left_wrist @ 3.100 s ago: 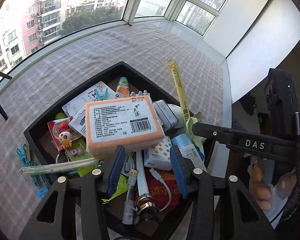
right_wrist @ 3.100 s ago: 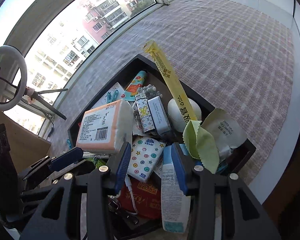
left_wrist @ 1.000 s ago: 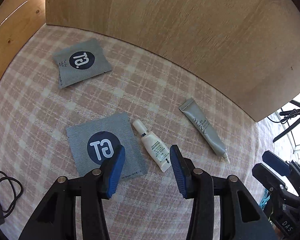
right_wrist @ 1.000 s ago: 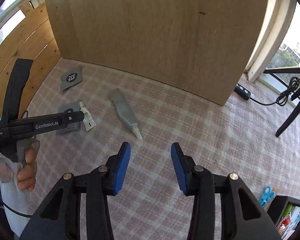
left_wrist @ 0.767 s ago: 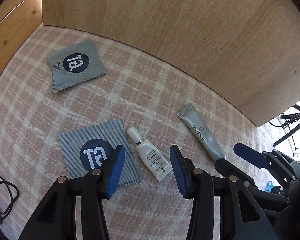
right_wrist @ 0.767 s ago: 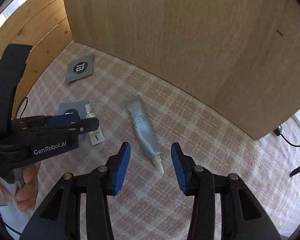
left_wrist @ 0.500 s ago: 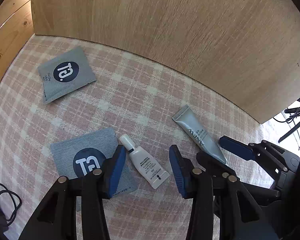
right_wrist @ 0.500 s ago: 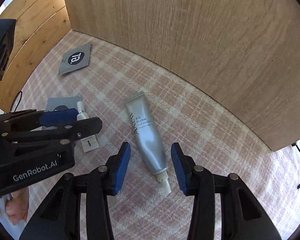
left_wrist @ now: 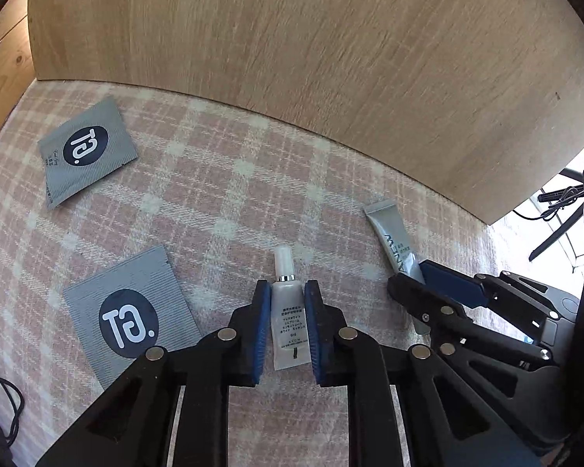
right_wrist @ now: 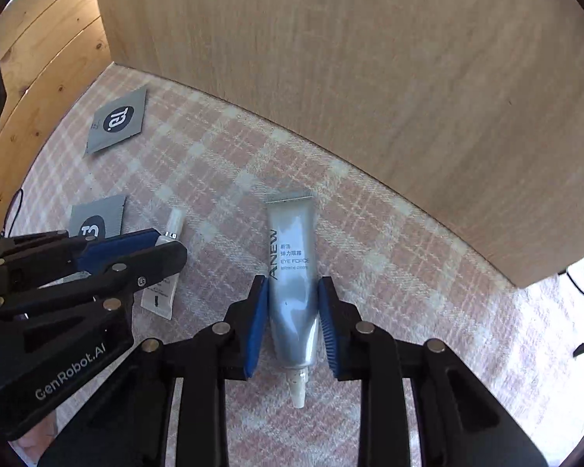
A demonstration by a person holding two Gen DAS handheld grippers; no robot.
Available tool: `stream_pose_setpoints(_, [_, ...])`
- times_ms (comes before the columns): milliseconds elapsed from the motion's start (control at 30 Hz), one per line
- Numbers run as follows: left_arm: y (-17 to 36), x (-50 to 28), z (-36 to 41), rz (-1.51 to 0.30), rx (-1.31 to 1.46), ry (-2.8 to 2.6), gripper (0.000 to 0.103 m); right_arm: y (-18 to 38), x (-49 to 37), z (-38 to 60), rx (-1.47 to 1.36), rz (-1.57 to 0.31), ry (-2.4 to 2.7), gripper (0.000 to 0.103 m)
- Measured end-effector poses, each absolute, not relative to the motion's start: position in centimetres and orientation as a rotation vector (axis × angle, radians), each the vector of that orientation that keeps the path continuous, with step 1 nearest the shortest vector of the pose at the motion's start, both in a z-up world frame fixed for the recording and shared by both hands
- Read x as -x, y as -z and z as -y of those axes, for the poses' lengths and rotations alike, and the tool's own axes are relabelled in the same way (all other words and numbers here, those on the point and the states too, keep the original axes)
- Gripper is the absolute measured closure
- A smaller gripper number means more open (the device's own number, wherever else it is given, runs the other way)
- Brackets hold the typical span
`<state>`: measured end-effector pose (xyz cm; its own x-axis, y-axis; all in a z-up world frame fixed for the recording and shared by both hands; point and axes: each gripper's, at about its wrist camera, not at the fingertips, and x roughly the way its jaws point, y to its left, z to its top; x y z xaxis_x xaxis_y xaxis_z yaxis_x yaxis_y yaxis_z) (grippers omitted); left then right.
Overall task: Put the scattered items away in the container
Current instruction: 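Grasp the silver Anew tube with the right tool while the left grasps the small white tube, then carry both tubes over the black tray and open both tools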
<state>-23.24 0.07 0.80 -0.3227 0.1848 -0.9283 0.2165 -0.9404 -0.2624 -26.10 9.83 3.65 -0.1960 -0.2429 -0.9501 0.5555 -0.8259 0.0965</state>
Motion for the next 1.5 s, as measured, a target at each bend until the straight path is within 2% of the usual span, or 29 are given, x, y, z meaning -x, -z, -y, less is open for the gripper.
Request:
stream_pose_setpoints(267, [-1.3, 21.5, -1.0, -0.565, -1.839, 2.5, 0.088, -5.6, 25.2, -15.0, -1.573, -0.173, 2.173, 0.078])
stream_pose_setpoints(567, [-5.3, 19.7, -6.0, -0.536, -1.851, 2.647, 0.088, -9.2, 22.5, -21.6, -1.548, -0.024, 2.289, 0.078])
stream_pose_setpoints(800, [-8.7, 21.6, -16.3, -0.497, -1.966, 2.81, 0.088, -12.4, 19.4, -30.7, -1.562, 0.17, 2.431, 0.078])
stream_pose_setpoints(1200, [-12.4, 14.2, -37.6, -0.284, -2.324, 3.014, 0.088, -17.2, 10.2, -54.2, -1.638, 0.376, 2.813, 0.078])
stream_pose_setpoints(1500, [-13.3, 7.1, -44.2, -0.106, -2.552, 3.014, 0.088, -16.9, 4.4, -65.6, -1.755, 0.448, 2.977, 0.078])
